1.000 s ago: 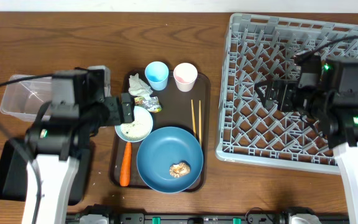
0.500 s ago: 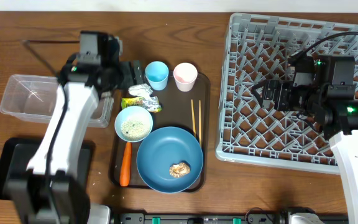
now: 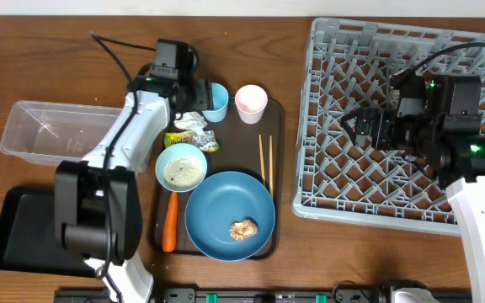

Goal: Sort waste into correct bins and load items into the dishwasher rack
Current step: 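Reach the left gripper to the light-blue cup and grasp it, then lift the blue cup and pass it to the right gripper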

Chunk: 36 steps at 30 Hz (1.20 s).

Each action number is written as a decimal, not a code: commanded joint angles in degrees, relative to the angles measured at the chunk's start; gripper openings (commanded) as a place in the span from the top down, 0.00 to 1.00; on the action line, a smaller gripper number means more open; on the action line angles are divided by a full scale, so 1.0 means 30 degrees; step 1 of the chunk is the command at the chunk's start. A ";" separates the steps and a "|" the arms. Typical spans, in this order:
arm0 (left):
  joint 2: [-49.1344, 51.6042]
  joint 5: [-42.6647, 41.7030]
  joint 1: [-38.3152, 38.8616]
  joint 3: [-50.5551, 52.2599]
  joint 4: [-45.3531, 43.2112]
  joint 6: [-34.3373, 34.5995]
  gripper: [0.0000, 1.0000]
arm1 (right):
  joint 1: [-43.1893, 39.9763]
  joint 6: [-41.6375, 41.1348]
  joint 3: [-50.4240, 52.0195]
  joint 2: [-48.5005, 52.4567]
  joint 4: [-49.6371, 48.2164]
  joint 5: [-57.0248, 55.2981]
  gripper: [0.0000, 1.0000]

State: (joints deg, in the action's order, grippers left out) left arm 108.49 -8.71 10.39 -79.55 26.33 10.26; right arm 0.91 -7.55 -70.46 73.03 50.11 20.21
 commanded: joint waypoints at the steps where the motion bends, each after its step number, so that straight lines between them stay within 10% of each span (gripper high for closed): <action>1: 0.0729 0.1282 -0.0007 -0.0364 -0.0124 -0.0182 0.48 | -0.0401 0.0248 -0.0364 0.0073 0.0022 0.0219 0.01; 12: 0.1035 0.0342 -0.0007 -0.0372 -0.0138 -0.0022 0.93 | -0.0401 0.0248 -0.0364 0.0073 0.0029 0.0219 0.01; 26: -0.6397 -0.6615 -0.0007 -0.0372 0.4546 -0.0882 0.94 | -0.0408 0.0270 -0.0372 0.0029 -0.1020 0.1231 0.01; 36: -0.8750 -1.8141 -0.0007 -0.0372 0.4473 -0.2208 0.94 | -0.0386 0.4320 -0.0372 -0.0889 -0.4830 1.6320 0.20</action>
State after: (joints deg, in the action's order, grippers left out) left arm 84.03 -47.33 10.52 -79.66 40.56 5.80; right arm 0.05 1.08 -70.46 72.34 37.54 48.47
